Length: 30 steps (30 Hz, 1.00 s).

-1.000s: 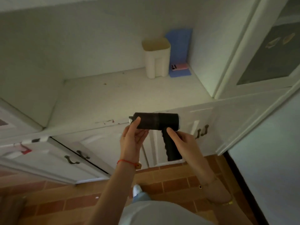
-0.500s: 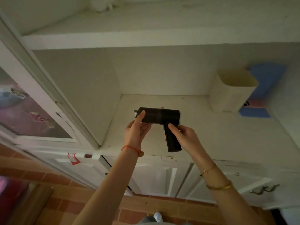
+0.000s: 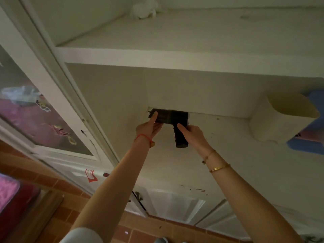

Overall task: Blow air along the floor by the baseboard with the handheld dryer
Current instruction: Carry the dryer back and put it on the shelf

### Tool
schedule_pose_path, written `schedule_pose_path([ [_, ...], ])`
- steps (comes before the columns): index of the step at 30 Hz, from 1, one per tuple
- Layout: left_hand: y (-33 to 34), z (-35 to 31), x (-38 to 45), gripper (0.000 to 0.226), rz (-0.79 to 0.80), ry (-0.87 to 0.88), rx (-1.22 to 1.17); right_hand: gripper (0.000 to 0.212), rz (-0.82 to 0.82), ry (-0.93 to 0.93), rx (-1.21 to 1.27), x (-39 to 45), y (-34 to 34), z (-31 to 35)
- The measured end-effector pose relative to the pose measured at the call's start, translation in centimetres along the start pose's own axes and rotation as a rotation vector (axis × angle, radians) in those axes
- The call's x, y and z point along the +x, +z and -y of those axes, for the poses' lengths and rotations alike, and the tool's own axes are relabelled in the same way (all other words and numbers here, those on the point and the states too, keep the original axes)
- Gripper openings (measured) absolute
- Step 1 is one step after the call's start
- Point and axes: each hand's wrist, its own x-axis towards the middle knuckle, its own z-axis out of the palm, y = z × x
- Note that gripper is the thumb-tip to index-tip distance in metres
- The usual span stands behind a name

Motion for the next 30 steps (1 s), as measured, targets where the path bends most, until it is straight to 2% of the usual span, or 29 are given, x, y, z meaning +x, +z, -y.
schedule_pose_path([
  [3,0.1,-0.7,2.1,0.027,0.051,-0.001,0.065,0.041,-0.044,0.021,-0.051,2.3,0.9,0.5],
  [6,0.3,-1.4,3.9,0.042,0.087,-0.042,0.191,0.045,-0.078,0.009,-0.126,4.4,1.8,0.9],
  [10,0.8,-1.7,5.9,0.039,0.019,-0.007,0.187,0.049,-0.119,-0.003,-0.193,6.4,2.9,0.9],
  [16,1.8,-0.9,7.7,0.031,-0.009,0.038,0.329,0.052,-0.124,-0.033,-0.26,8.2,3.7,0.5],
  [21,0.9,-0.8,8.7,0.021,-0.043,0.165,0.705,0.054,-0.142,-0.082,-0.317,9.4,3.8,0.2],
  [30,0.9,-0.4,10.0,0.033,0.068,0.169,0.655,0.053,-0.188,-0.055,-0.394,10.6,5.1,-0.5],
])
